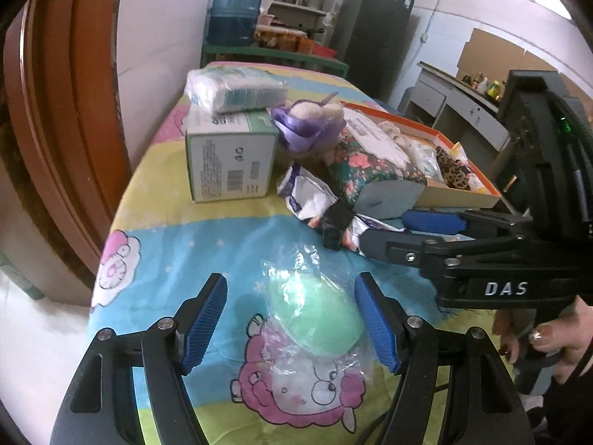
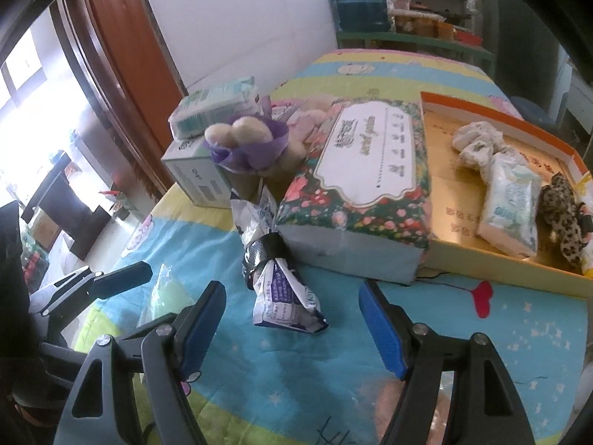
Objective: Organize soft objects
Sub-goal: 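Grasp the bagged green ball with the left tool while the right tool grasps the purple snack packet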
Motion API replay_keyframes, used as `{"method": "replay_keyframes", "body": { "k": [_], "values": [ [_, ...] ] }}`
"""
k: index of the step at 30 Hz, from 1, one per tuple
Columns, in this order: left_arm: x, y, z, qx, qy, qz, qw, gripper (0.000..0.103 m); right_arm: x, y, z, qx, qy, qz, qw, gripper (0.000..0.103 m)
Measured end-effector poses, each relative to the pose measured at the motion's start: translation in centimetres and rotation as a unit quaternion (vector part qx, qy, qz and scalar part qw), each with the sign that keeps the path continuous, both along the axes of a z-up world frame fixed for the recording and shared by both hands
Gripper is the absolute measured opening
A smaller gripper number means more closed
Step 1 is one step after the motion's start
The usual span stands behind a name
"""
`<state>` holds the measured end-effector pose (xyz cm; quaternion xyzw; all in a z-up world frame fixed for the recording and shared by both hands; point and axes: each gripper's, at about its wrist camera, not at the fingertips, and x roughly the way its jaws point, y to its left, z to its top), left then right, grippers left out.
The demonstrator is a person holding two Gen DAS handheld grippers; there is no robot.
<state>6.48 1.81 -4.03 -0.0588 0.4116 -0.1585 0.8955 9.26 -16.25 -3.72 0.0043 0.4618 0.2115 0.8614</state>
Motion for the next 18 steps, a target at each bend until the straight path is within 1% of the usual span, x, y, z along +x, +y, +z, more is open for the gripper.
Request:
{"method": "replay_keyframes", "body": {
  "k": [3, 5, 6, 7, 9, 11, 13, 14, 18],
  "values": [
    [0.1, -0.1, -0.3, -0.006, 0.006, -0.005, 0.9999, 0.073, 0.2, 0.4, -0.5, -0.002, 0.010, 0.005, 1.000, 0.073],
    [0.2, -0.4, -0.6, -0.007, 0.011, -0.009, 0.9999, 0.073, 0.4, 0.5, -0.7, -0.003, 0.015, 0.005, 1.000, 0.064],
    [0.3, -0.5, -0.7, -0.007, 0.014, -0.010, 0.9998, 0.073, 0.5, 0.6, -0.8, -0.003, 0.017, 0.005, 1.000, 0.050],
    [0.5, -0.6, -0.9, -0.004, 0.018, -0.009, 0.9998, 0.073, 0.5, 0.7, -1.0, -0.003, 0.019, 0.007, 1.000, 0.039],
    [0.5, -0.8, -1.2, -0.005, 0.022, -0.007, 0.9997, 0.073, 0.5, 0.8, -1.1, -0.005, 0.020, 0.010, 1.000, 0.039],
    [0.5, -0.9, -1.2, -0.008, 0.016, -0.008, 0.9998, 0.069, 0.3, 1.0, -1.1, -0.008, 0.017, 0.014, 1.000, 0.039],
    [0.4, -0.8, -1.2, -0.018, 0.016, -0.010, 0.9997, 0.053, 0.1, 1.0, -1.1, 0.000, 0.018, 0.019, 1.000, 0.038],
    [0.4, -0.7, -1.2, -0.022, 0.015, -0.009, 0.9996, 0.048, 0.1, 1.1, -1.2, 0.003, 0.019, 0.021, 1.000, 0.038],
    [0.0, -0.7, -0.9, -0.015, 0.001, -0.003, 0.9999, 0.045, -0.3, 1.4, -1.0, 0.009, 0.016, 0.028, 0.999, 0.037]
  ]
}}
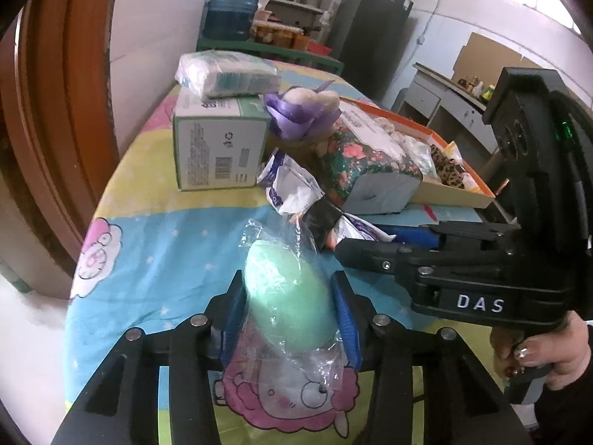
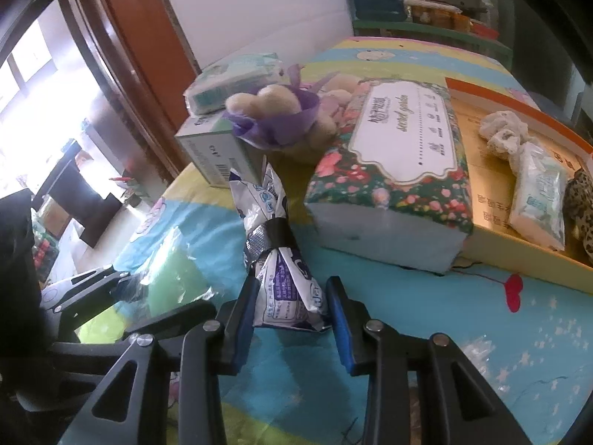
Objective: Organize soft objects
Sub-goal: 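Grasp the bagged green ball with the left tool while the right tool grasps the purple snack packet, then carry the bagged green ball and purple snack packet over the orange box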
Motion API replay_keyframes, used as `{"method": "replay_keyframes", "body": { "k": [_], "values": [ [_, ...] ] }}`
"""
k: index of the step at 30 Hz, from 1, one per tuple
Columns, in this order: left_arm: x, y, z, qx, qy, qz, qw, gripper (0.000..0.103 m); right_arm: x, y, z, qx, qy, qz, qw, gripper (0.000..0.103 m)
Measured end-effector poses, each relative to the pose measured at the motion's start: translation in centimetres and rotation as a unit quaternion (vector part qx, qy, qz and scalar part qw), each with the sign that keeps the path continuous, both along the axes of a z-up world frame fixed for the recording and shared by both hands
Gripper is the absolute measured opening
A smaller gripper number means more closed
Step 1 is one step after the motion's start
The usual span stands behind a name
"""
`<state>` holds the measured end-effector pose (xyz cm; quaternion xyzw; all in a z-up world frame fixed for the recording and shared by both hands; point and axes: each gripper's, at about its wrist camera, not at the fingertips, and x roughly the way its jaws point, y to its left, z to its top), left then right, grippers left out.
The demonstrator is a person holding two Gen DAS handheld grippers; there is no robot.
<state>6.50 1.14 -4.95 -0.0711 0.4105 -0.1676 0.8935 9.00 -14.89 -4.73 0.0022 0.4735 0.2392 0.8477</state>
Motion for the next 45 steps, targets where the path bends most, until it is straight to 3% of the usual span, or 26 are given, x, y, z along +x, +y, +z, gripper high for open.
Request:
{"method": "replay_keyframes", "body": {
  "k": [10, 23, 34, 45],
  "values": [
    [-0.5, 2.1, 1.7, -0.009, -0.021, 0.032, 0.9992, 0.045, -2.2, 0.1, 2.8, 0.014, -0.028, 0.010, 0.999, 0.037],
    [2.5, 1.1, 8.1, 0.010, -0.090, 0.040, 0.9951, 0.045, -2.3, -1.5, 8.3, 0.036, -0.091, -0.009, 0.995, 0.037],
    [6.0, -4.1, 12.5, 0.009, -0.129, 0.005, 0.9916, 0.045, -1.3, -7.0, 11.0, 0.042, -0.126, -0.076, 0.988, 0.037],
    [9.1, -11.0, 13.1, 0.001, -0.125, -0.039, 0.9913, 0.045, 0.0, -15.0, 11.9, 0.040, -0.138, -0.161, 0.976, 0.038]
  ]
}}
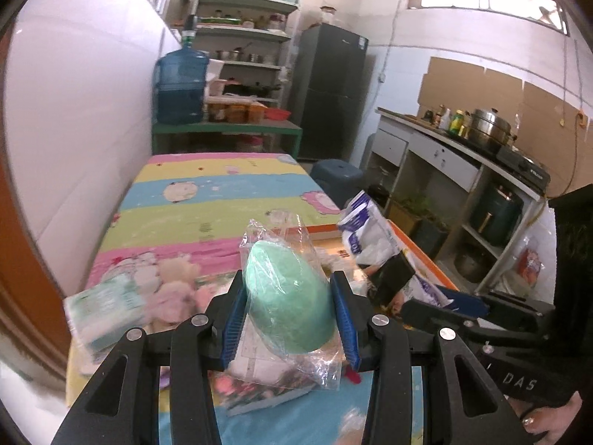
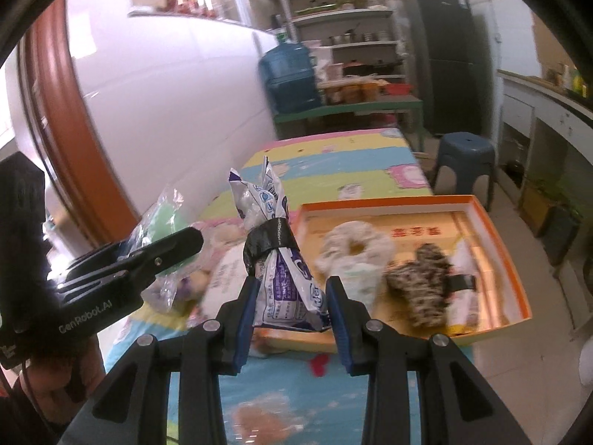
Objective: Organize soft objects
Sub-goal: 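Carry the bagged green ball and purple snack packet over the orange box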
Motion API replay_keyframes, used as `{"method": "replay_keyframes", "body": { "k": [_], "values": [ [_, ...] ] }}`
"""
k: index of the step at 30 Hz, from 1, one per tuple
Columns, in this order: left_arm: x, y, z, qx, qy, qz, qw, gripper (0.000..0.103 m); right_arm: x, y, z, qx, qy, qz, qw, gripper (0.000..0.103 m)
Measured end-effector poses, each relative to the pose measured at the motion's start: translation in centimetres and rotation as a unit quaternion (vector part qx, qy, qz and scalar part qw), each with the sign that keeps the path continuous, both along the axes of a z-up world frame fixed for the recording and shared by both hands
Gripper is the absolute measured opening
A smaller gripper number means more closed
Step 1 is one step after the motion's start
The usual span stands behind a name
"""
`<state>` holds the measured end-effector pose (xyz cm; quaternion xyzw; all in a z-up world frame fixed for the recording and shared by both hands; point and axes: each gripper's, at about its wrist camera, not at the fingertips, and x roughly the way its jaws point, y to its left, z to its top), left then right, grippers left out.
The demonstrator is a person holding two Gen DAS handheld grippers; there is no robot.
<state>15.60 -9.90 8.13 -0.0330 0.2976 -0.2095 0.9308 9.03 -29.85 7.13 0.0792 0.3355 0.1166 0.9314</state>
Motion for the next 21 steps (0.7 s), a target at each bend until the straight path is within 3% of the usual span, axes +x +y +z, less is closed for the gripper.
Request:
{"method": "replay_keyframes", "body": {
  "k": [11, 21],
  "values": [
    [3.8, -6.1, -1.8, 0.016, 0.028, -0.026, 0.9991, 0.045, 2.0, -5.4, -1.5, 0.000, 0.013, -0.054, 0.998, 0.038],
    [6.5, -8.3, -4.7, 0.014, 0.068, -0.035, 0.9969, 0.045, 3.6, -7.8, -3.9, 0.008, 0.037, -0.074, 0.997, 0.038]
  ]
}}
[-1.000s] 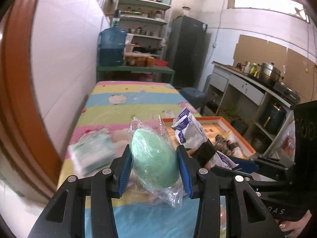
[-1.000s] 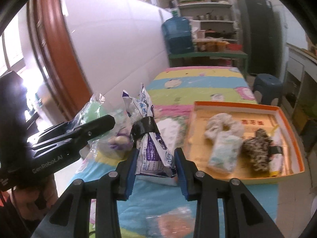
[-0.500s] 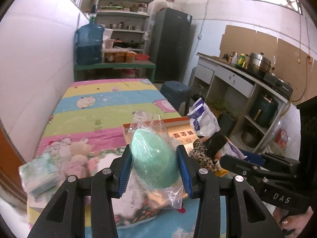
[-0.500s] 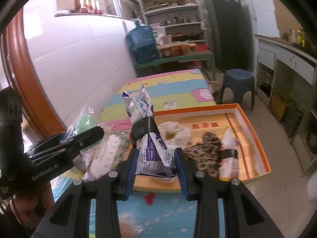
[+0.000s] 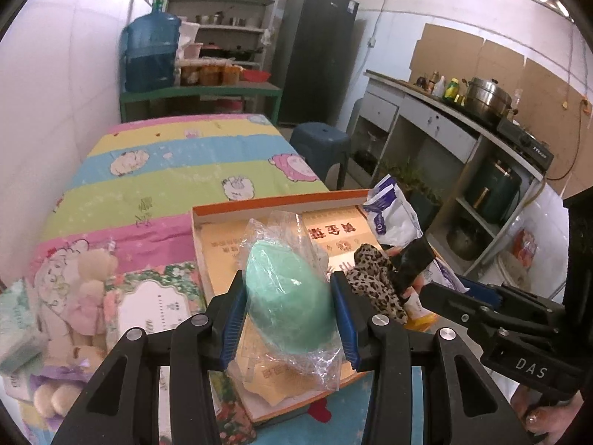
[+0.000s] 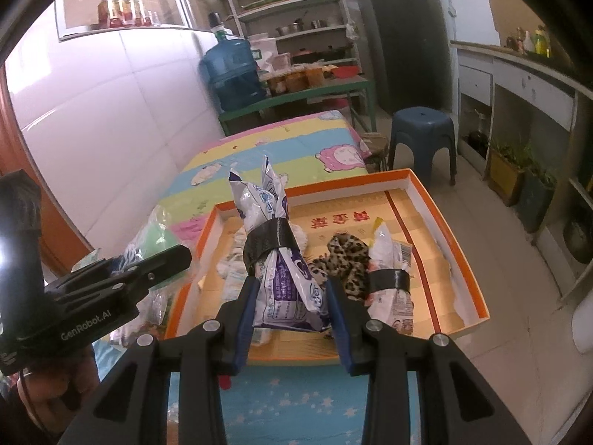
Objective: Organize soft objects
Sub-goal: 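Carry the bagged green ball and purple snack packet over the orange box, then lower the green ball into the box with the left tool while the right tool releases the snack packet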
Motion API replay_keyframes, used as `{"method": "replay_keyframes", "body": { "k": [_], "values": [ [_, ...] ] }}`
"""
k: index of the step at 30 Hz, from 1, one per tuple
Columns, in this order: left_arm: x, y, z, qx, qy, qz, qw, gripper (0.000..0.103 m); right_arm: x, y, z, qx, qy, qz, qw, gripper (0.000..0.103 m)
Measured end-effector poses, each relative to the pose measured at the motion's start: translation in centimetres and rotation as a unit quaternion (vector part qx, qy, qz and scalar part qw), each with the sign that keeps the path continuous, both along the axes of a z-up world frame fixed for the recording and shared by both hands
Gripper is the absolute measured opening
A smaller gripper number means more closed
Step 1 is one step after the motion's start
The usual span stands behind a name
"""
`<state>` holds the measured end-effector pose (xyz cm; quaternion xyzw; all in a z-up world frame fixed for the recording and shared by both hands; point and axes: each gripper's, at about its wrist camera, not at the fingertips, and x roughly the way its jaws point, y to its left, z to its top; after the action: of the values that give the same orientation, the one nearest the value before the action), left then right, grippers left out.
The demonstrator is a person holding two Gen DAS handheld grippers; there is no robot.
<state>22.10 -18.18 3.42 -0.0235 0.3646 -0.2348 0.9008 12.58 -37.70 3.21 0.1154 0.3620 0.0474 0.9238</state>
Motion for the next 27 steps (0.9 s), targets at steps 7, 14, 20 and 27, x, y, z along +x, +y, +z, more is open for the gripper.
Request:
{"method": "replay_keyframes", "body": {
  "k": [7, 14, 20, 27],
  "values": [
    [1.1, -1.0, -0.8, 0.005, 0.006, -0.004, 1.0000, 0.045, 0.8, -1.2, -0.9, 0.003, 0.008, -0.009, 1.000, 0.038],
    [2.0, -2.3, -1.2, 0.014, 0.007, -0.010, 0.9998, 0.045, 1.2, -1.9, -1.5, 0.001, 0.012, -0.017, 1.000, 0.038],
    [2.8, -3.3, -2.0, 0.021, 0.017, -0.015, 0.9995, 0.045, 1.6, -2.7, -2.2, 0.002, 0.020, -0.025, 0.999, 0.038],
    [3.7, -4.3, -3.2, 0.026, 0.035, -0.020, 0.9988, 0.045, 2.1, -3.5, -3.3, 0.005, 0.032, -0.030, 0.999, 0.038]
  ]
}}
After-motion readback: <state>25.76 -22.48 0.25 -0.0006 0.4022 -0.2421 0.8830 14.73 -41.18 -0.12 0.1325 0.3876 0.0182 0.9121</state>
